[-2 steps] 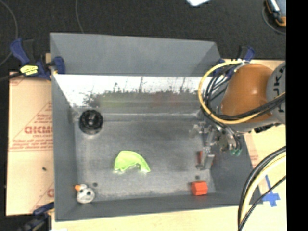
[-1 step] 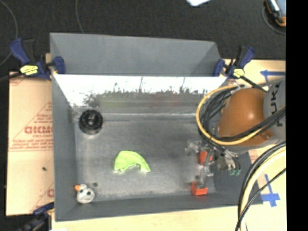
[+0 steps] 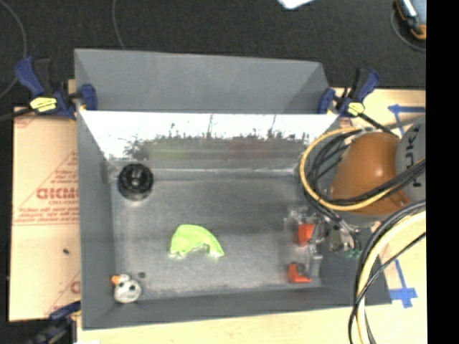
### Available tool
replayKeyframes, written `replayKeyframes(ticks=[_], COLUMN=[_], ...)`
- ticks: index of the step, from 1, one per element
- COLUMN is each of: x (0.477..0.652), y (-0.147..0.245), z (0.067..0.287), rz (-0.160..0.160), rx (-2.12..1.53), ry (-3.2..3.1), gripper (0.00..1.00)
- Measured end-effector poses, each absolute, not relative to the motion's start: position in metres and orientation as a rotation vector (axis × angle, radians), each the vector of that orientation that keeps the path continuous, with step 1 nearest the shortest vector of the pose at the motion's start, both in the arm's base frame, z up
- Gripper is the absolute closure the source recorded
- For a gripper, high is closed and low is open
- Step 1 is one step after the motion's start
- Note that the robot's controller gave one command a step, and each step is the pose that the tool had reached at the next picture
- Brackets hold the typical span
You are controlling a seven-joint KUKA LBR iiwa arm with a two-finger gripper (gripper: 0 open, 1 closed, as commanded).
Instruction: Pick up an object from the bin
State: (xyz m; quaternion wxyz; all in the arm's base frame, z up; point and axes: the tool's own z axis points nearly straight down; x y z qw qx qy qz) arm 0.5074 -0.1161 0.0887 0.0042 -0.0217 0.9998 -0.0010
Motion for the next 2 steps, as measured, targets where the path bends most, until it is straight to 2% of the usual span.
replayKeyframes(ticks=[1,2], x=[0.498,0.508], y=[-0.114,-0.132], z=[0.074,0.073], rz=[-0.004,-0.012], rx=[-0.374,-0.584], ry=[3.115,3.070], gripper=[0.00,1.00])
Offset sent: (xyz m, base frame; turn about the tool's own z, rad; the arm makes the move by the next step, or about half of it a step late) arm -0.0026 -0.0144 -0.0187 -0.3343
